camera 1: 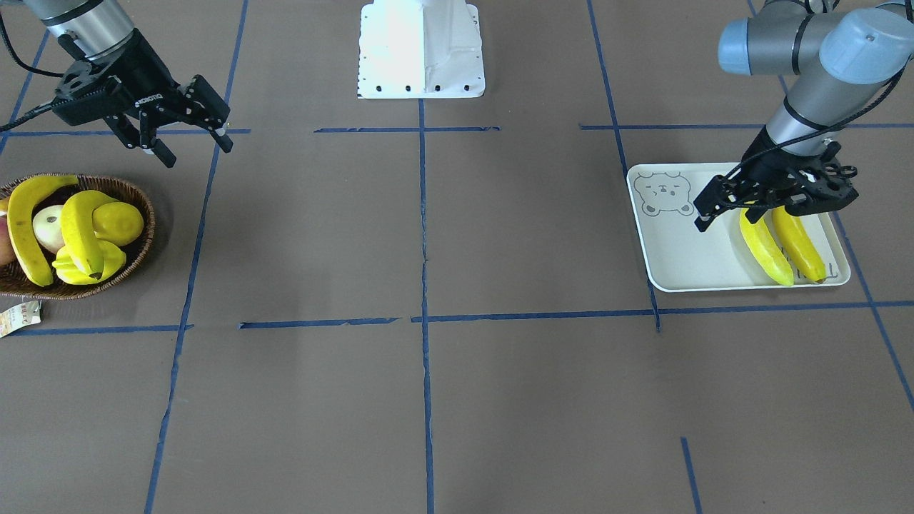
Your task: Transfer all bananas from basket to plate
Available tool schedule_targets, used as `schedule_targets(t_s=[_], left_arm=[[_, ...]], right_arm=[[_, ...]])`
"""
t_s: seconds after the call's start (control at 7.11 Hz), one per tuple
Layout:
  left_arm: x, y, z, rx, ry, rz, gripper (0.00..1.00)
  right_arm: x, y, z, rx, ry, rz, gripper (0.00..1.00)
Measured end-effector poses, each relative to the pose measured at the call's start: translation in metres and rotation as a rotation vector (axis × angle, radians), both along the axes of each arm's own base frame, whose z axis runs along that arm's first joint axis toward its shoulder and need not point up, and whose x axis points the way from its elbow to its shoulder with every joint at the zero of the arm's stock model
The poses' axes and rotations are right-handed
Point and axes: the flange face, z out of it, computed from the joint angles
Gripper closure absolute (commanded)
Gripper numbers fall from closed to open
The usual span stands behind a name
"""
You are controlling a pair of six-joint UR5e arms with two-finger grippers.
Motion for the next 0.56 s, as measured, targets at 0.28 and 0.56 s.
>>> schedule_targets(t_s=[0.28,0.56], left_arm=[[0.011,-0.007,-0.032,-0.006,0.057,-0.015,0.0],[0.023,-0.008,-0.046,-0.017,0.08,-0.02,0.0]], right_arm=[[0.028,-0.003,0.039,0.031,0.075,-0.046,0.01],[0.058,-0.013,0.07,0.05,0.121,-0.085,0.01]])
